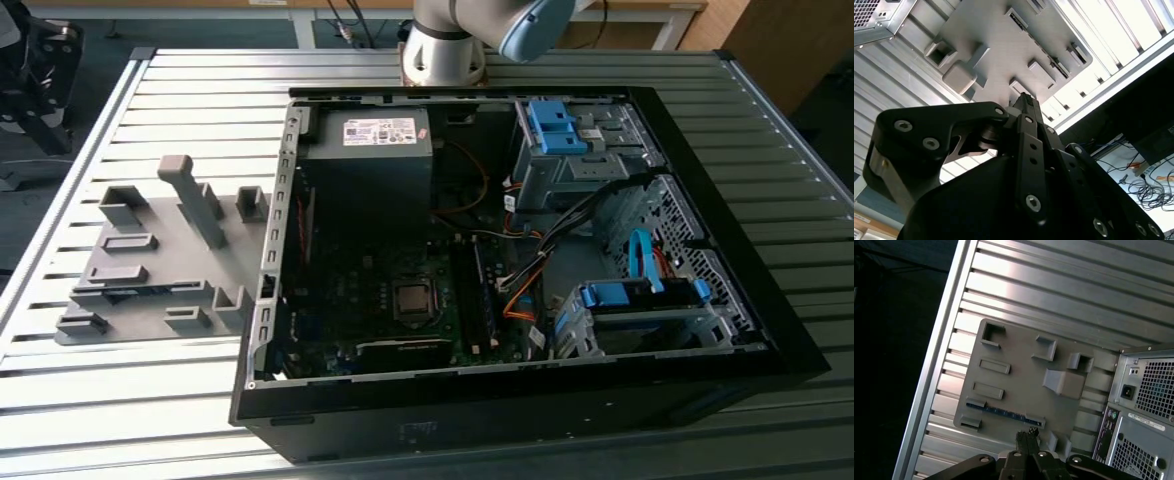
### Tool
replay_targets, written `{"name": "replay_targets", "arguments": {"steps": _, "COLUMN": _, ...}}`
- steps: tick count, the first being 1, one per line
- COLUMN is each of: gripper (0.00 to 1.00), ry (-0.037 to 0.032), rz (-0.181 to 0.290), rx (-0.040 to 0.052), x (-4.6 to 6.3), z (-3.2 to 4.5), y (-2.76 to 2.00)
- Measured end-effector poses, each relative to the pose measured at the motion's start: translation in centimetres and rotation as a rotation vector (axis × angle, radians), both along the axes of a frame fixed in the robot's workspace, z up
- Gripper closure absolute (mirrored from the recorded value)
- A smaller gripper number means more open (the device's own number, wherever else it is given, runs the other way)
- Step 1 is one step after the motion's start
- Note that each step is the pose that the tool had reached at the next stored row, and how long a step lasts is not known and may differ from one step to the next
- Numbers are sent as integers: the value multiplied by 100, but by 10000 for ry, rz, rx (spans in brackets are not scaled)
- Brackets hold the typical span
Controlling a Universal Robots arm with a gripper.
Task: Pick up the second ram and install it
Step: 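Pick up the second ram and move it above second insertion slot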
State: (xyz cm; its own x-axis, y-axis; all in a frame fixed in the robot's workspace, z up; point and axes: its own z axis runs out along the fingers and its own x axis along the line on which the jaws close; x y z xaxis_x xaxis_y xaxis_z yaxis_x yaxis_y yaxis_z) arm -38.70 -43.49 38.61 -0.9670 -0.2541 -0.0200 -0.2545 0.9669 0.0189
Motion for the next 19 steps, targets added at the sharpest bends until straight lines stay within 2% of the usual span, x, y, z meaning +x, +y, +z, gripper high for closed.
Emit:
{"name": "replay_targets", "arguments": {"steps": 6, "gripper": 89, "ry": 1, "rz": 1047, "rx": -1, "x": 0, "z": -9, "y": -1}}
{"name": "replay_targets", "arguments": {"steps": 12, "gripper": 89, "ry": -2, "rz": 1362, "rx": 1, "x": -8, "z": -25, "y": -47}}
{"name": "replay_targets", "arguments": {"steps": 19, "gripper": 89, "ry": 0, "rz": 2521, "rx": -1, "x": -8, "z": -63, "y": -48}}
